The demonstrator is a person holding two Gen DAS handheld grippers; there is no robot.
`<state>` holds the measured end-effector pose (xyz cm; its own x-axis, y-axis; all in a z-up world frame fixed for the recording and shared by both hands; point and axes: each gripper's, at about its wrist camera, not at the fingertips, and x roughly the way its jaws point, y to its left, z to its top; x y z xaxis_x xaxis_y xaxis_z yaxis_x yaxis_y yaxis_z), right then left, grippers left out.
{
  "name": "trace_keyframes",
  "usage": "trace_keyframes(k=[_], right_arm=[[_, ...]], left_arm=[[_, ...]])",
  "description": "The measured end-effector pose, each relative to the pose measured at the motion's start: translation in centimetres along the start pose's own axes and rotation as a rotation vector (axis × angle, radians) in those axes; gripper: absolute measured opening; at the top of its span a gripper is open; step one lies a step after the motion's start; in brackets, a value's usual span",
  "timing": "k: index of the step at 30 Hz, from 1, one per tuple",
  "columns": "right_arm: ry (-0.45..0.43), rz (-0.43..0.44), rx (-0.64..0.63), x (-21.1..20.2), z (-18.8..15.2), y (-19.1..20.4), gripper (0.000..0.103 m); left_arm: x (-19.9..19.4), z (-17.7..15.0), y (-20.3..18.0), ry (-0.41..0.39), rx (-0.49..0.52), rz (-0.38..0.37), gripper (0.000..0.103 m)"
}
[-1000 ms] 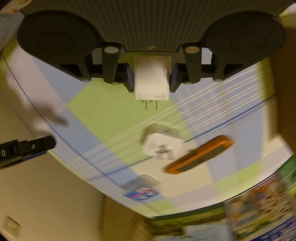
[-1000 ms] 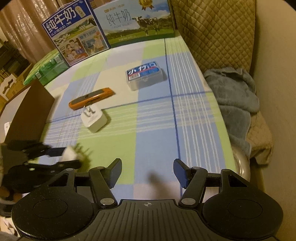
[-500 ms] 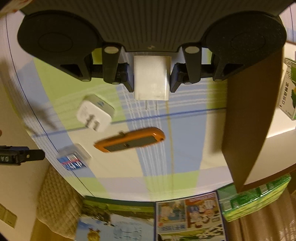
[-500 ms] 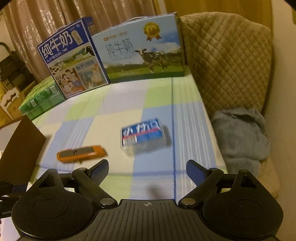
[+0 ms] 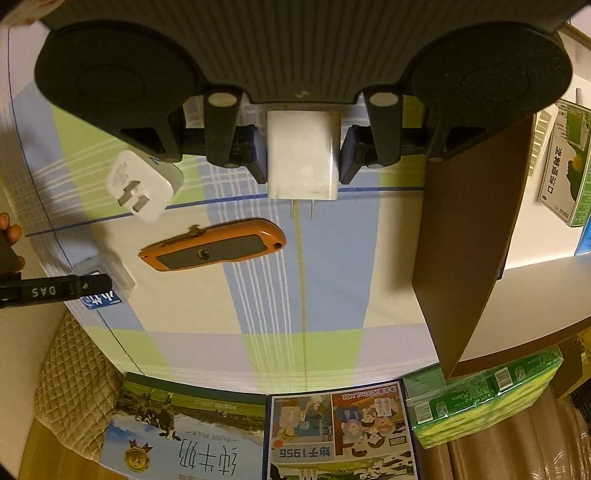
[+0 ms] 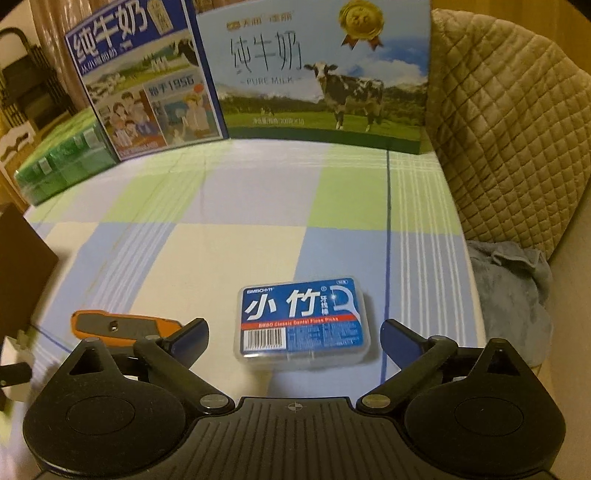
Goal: Organize rigid objects
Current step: 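Grasp the clear floss pick box with the right tool while the left tool holds the charger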
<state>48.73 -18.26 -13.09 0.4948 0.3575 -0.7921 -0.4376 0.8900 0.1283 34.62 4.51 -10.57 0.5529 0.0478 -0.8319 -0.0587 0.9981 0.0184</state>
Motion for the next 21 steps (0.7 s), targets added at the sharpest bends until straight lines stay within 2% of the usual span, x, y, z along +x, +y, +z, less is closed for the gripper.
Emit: trace_keyframes(k=[8, 11, 21], right_arm=[[0.026, -0.055, -0.04, 2.2, 0.4, 0.3, 0.096], [0.038, -0.059, -0.047, 2.4, 0.4, 0.2, 0.083], [-0.004, -0.064, -0.062, 0.8, -0.3, 0.2, 0.082]], left_arm=[[0.8, 0.4, 0.4, 0.009, -0.002, 0.0, 0.036], [0.9, 0.5, 0.4, 0.011, 0.0, -0.001, 0.036], [0.5, 0.8, 0.3, -0.004, 0.005, -0.005, 0.036]])
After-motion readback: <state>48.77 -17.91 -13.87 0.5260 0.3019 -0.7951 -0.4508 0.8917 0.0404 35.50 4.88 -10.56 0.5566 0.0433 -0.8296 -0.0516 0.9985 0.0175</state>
